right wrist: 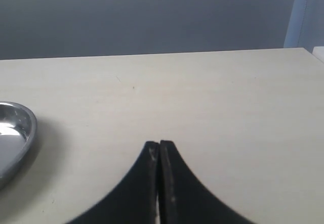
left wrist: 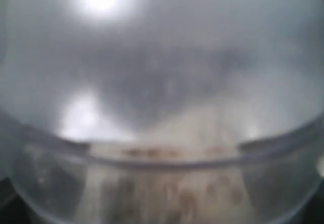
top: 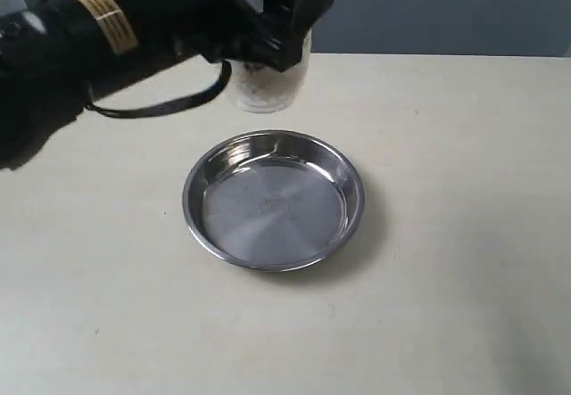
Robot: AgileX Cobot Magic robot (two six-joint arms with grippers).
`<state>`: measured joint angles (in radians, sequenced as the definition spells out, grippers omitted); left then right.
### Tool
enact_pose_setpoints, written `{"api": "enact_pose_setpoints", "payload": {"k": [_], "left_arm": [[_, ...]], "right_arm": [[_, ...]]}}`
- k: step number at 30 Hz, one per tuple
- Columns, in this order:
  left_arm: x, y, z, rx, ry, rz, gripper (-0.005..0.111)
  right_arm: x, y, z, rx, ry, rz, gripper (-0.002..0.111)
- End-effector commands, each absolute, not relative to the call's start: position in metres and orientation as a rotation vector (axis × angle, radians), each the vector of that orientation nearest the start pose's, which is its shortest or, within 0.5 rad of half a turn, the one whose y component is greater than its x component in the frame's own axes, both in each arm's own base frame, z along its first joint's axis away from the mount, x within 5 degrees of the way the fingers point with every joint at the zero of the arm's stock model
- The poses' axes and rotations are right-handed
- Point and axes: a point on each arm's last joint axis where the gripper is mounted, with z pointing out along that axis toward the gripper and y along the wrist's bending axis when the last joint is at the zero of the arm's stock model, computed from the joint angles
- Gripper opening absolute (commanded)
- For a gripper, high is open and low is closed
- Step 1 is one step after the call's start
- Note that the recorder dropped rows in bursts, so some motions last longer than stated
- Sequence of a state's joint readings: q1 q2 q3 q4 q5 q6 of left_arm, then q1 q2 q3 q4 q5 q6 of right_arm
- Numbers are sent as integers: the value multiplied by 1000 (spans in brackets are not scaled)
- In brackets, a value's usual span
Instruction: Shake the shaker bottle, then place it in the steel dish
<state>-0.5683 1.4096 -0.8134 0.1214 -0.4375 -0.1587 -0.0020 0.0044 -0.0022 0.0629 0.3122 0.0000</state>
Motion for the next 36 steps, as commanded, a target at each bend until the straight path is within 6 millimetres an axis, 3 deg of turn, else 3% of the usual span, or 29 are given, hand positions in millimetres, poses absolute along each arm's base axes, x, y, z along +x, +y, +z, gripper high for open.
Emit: {"api": "enact_pose_setpoints", "payload": {"k": [1, 3, 4, 5, 7, 8, 9, 10, 11, 13, 14, 15, 16, 20, 21, 22, 25, 26, 27, 30, 31, 33, 36], "left_arm": [[262, -179, 264, 478, 1738, -550, 0], [246, -177, 331, 613, 1415, -504, 0], [243, -174, 348, 596, 1379, -490, 0], [246, -169, 350, 524, 1439, -500, 0], [261, -166, 302, 493, 1683, -456, 0], [267, -166, 256, 467, 1847, -448, 0], [269, -166, 235, 407, 1922, -470, 0], [267, -170, 227, 361, 1947, -521, 0], [262, -176, 237, 393, 1888, -562, 0], [248, -184, 295, 539, 1575, -600, 0], [239, -182, 339, 589, 1381, -590, 0], [237, -179, 355, 558, 1354, -590, 0], [242, -176, 355, 506, 1419, -585, 0], [270, -177, 251, 460, 1913, -491, 0], [268, -181, 246, 433, 1935, -524, 0], [264, -186, 252, 448, 1890, -558, 0], [242, -194, 323, 613, 1487, -594, 0], [240, -193, 331, 612, 1446, -598, 0], [244, -190, 327, 582, 1479, -589, 0], [266, -185, 251, 516, 1831, -519, 0], [268, -185, 238, 490, 1881, -524, 0], [264, -188, 232, 480, 1842, -563, 0], [261, -191, 248, 507, 1662, -615, 0]], "right_arm": [[54, 2, 186, 39, 1788, 59, -1], [54, 2, 186, 39, 1788, 59, -1], [54, 2, 186, 39, 1788, 59, -1], [54, 2, 186, 39, 1788, 59, -1], [54, 2, 186, 39, 1788, 59, -1], [54, 2, 186, 39, 1788, 59, -1], [54, 2, 186, 39, 1788, 59, -1], [54, 2, 186, 39, 1788, 59, -1], [54, 2, 186, 39, 1788, 59, -1], [54, 2, 186, 39, 1788, 59, -1], [54, 2, 186, 39, 1788, 59, -1], [54, 2, 186, 39, 1788, 59, -1], [54, 2, 186, 39, 1788, 59, -1], [54, 2, 186, 39, 1788, 59, -1], [54, 2, 186, 39, 1788, 59, -1], [54, 2, 186, 39, 1788, 59, -1], [54, 2, 186, 39, 1788, 59, -1], [54, 2, 186, 39, 1788, 59, -1], [54, 2, 186, 39, 1788, 59, -1], [54, 2, 186, 39, 1788, 59, -1], [54, 2, 186, 39, 1788, 59, -1], [54, 2, 186, 39, 1788, 59, -1], [54, 2, 186, 39, 1788, 59, -1]]}}
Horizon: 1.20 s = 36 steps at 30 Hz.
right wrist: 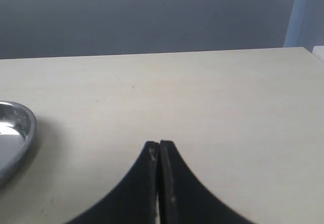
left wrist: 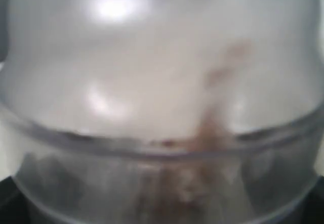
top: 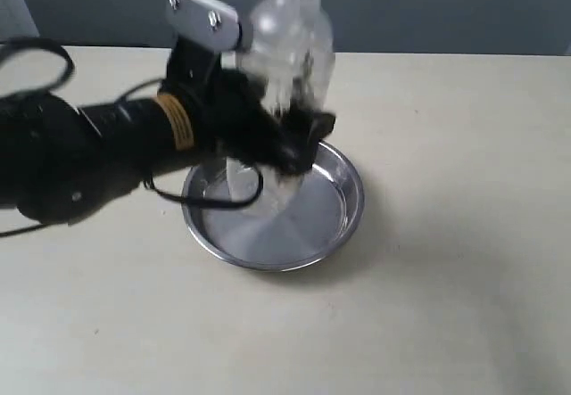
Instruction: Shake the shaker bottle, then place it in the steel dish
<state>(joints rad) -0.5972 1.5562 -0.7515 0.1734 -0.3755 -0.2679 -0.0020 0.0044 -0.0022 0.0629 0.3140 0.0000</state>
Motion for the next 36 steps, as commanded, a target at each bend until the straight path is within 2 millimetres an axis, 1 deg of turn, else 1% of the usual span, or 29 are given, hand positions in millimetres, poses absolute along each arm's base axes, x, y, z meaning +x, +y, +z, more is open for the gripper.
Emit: {"api": "enact_pose_setpoints", "payload": {"k": [1, 14, 16, 19, 21, 22, 25, 27, 29, 33, 36], "left_arm": [[262, -190, 251, 499, 1632, -625, 0], [265, -190, 251, 471, 1597, -641, 0], [267, -191, 245, 464, 1611, -640, 0], [271, -192, 228, 421, 1632, -651, 0], [274, -194, 210, 407, 1631, -663, 0], [275, -194, 206, 399, 1621, -670, 0], [278, -194, 185, 374, 1640, -672, 0], [281, -193, 178, 334, 1666, -660, 0], [282, -192, 172, 330, 1681, -640, 0], [283, -193, 169, 335, 1681, -633, 0], [284, -191, 169, 348, 1674, -595, 0]], "right_arm": [[54, 2, 186, 39, 1788, 59, -1], [54, 2, 186, 39, 1788, 59, -1], [54, 2, 186, 39, 1788, 59, -1], [54, 2, 186, 39, 1788, 59, -1], [54, 2, 186, 39, 1788, 59, -1], [54, 2, 186, 39, 1788, 59, -1], [54, 2, 186, 39, 1788, 59, -1], [54, 2, 186, 39, 1788, 59, -1], [54, 2, 186, 39, 1788, 59, -1], [54, 2, 186, 39, 1788, 59, -1], [54, 2, 186, 39, 1788, 59, -1]]}}
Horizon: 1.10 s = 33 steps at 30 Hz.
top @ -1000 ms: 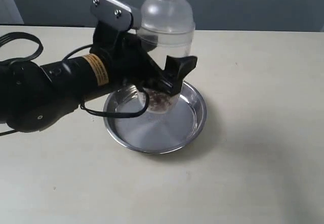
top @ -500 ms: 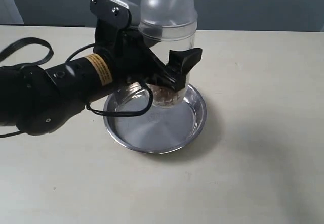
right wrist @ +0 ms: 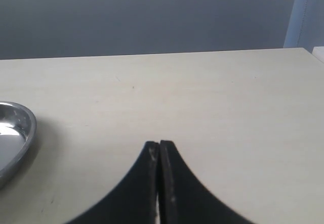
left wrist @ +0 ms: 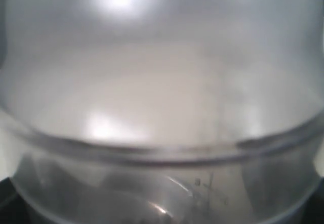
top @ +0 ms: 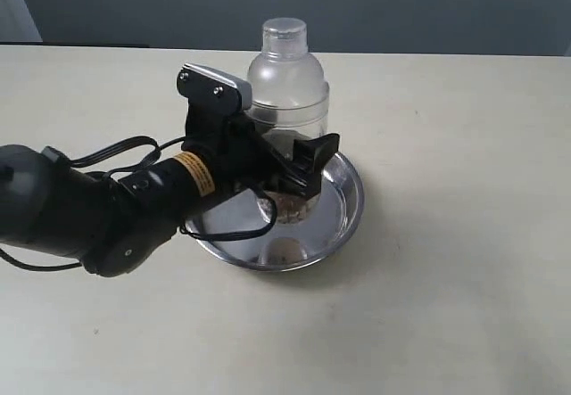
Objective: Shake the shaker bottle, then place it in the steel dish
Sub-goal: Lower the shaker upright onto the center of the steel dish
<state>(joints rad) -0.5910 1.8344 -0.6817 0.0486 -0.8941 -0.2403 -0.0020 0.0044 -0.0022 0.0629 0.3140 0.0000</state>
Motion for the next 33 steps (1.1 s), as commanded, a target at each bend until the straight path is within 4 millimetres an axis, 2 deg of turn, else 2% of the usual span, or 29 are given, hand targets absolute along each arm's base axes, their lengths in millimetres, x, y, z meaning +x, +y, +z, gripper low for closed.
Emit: {"api": "enact_pose_setpoints", "payload": {"k": [1, 7, 17, 25, 27, 29, 30, 33], "left_arm": [[284, -191, 168, 349, 1678, -594, 0], [285, -192, 159, 350, 1708, -585, 0], [292, -188, 124, 265, 1698, -547, 0], [293, -188, 119, 295, 1693, -512, 1], [292, -189, 119, 321, 1689, -523, 6], [292, -189, 119, 329, 1688, -526, 20], [292, -189, 119, 329, 1688, -525, 28], [294, -186, 118, 318, 1693, -515, 63]], "right_arm": [[54, 2, 186, 39, 1788, 59, -1], [54, 2, 186, 39, 1788, 59, -1], [54, 2, 186, 39, 1788, 59, -1], [54, 2, 186, 39, 1788, 59, -1], [54, 2, 186, 39, 1788, 59, -1], [54, 2, 186, 39, 1788, 59, -1], [54, 2, 186, 39, 1788, 59, -1], [54, 2, 186, 39, 1788, 59, -1]]}}
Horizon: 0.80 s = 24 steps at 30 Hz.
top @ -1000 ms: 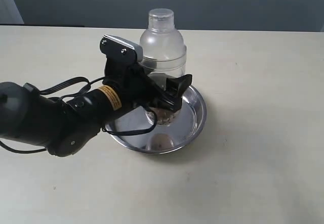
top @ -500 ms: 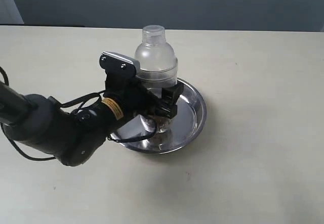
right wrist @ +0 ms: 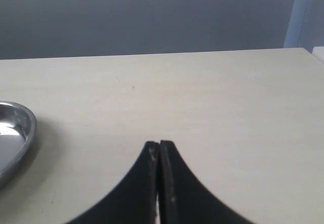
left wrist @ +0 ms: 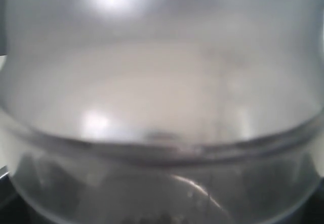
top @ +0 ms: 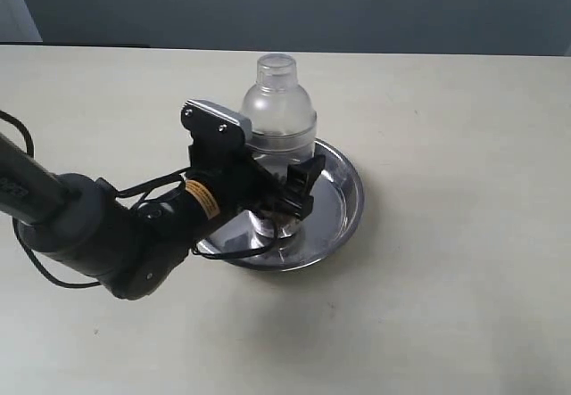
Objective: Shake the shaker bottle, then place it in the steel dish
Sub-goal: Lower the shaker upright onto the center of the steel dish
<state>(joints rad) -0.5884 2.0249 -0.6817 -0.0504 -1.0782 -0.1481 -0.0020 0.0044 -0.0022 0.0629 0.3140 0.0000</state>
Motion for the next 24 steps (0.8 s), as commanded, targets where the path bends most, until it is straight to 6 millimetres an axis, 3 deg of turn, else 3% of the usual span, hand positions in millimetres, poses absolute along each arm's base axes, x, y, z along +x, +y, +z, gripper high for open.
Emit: {"api": "enact_pose_setpoints", "payload": {"k": [1, 3, 7, 24], "left_arm": [[295, -184, 118, 310, 1698, -508, 77], [297, -181, 118, 311, 1701, -503, 105], [297, -182, 119, 374, 1677, -540, 105], [297, -182, 130, 315, 1603, -591, 105]], "right_arm": [[54, 2, 186, 39, 1788, 59, -1], [54, 2, 186, 39, 1788, 59, -1], [54, 2, 186, 39, 1788, 59, -1], [54, 2, 186, 39, 1788, 59, -1]]}}
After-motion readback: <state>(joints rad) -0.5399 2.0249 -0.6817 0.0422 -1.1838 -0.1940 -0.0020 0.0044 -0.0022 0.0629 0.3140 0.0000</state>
